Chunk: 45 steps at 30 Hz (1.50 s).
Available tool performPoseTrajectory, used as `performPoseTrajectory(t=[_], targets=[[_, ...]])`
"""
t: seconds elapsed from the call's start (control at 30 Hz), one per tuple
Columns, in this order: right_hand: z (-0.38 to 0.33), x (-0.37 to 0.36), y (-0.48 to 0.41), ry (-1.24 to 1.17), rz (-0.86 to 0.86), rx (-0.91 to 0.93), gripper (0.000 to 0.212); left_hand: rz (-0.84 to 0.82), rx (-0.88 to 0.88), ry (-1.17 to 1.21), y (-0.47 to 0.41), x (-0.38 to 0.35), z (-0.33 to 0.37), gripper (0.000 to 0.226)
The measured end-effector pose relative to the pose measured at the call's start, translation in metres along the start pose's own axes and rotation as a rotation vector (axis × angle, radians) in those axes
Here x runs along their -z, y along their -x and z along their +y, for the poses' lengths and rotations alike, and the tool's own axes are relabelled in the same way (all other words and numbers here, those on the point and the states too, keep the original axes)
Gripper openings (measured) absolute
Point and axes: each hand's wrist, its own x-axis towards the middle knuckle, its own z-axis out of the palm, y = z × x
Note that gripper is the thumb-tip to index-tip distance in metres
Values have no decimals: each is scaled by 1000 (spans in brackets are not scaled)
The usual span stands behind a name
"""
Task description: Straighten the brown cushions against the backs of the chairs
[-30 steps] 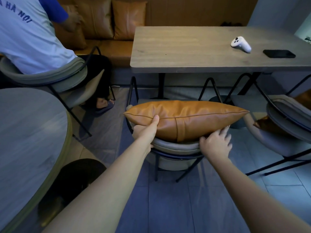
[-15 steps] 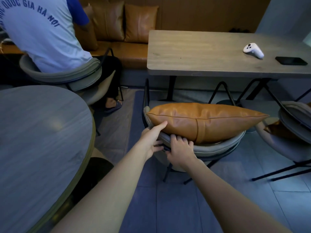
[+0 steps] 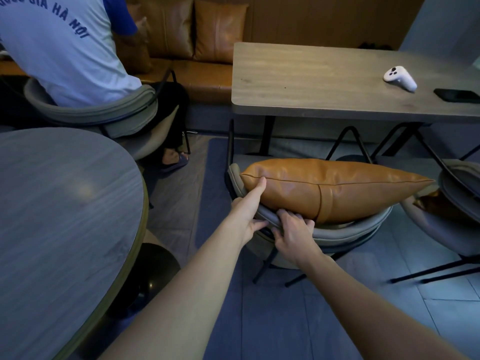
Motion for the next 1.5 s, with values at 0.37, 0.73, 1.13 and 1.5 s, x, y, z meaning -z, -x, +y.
performPoseTrajectory(t=[0.37, 0.73, 1.13, 1.5], targets=[[18, 2, -1, 12, 52, 14, 18, -40, 17, 118, -6, -17, -8, 96], [18, 0, 0, 138, 59, 44, 21, -47, 32, 93, -12, -11, -8, 100], [15, 52, 0, -47, -332, -61, 43, 101, -336, -1495, 32, 1, -7, 49], [18, 235, 26, -221, -308, -45, 33, 165, -466, -1906, 158, -98, 103, 48]])
